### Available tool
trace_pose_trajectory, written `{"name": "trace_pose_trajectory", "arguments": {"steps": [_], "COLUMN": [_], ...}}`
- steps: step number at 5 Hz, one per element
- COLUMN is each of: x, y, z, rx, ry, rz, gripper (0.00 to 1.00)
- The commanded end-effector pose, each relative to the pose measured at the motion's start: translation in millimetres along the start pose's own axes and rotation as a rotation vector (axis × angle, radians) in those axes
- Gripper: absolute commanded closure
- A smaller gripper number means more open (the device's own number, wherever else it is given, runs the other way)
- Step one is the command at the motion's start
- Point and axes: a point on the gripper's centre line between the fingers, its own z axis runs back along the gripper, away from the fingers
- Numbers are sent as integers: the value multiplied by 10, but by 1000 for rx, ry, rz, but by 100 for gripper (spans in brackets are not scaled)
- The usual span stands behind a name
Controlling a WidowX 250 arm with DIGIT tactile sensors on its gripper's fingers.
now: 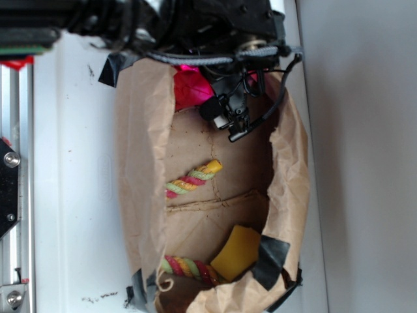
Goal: Grab the red paper.
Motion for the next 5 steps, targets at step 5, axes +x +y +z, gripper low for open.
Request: {"name": "trace_pose_trajectory", "arguments": {"steps": [5], "x": [164], "y": [21], "z": [170], "rx": [-51], "ry": [-60], "rz": [-8], "gripper": [100]}}
